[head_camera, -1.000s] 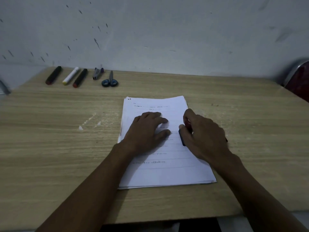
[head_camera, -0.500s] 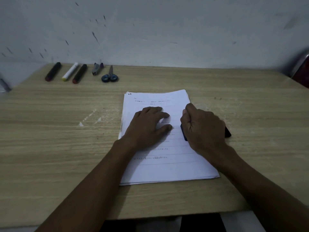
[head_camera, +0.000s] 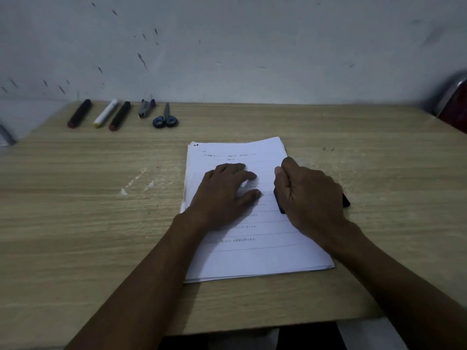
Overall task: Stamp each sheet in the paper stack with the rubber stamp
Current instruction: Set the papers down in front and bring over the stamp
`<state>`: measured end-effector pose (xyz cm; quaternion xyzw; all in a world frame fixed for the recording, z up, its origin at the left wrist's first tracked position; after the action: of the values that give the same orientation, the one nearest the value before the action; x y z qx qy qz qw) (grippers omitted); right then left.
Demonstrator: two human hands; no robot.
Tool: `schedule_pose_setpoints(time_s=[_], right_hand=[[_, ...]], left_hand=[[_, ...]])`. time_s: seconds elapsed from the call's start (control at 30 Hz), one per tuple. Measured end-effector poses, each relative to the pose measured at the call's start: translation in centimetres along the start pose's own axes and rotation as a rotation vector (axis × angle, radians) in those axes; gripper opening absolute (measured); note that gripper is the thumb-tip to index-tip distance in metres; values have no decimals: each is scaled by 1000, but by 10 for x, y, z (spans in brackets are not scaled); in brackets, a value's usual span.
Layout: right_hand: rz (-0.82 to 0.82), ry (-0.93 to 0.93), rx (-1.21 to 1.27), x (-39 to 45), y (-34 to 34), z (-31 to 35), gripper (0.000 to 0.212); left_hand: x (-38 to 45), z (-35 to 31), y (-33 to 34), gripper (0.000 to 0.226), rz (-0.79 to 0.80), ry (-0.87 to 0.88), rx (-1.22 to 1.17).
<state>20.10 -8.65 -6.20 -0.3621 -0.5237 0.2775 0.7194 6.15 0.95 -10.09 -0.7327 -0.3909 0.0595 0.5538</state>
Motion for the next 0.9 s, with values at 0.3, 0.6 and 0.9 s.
schedule_pose_setpoints(time_s=[0.3,0.6,0.9], right_hand=[[-54,234,574,8,-22,-30,26],[-180,574,772,6,-38,-97,34],[-242,420,492,-6,-45,-104,27]], left_hand=[[1,-1,-2,55,-47,18,-26],[-1,1,-43,27,-458,50,-199],[-5,5,-42,16,-490,10,-254]])
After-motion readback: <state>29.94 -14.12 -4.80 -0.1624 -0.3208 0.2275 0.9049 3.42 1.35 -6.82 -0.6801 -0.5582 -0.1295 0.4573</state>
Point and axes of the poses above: each hand's wrist, its own x-axis towards the middle knuckle, its own y-axis out of the palm, z = x × y, the point moved 4 cm from there along x, towards the middle knuckle, and after that the axes turned 5 degrees about y, right-handed, at the moved point
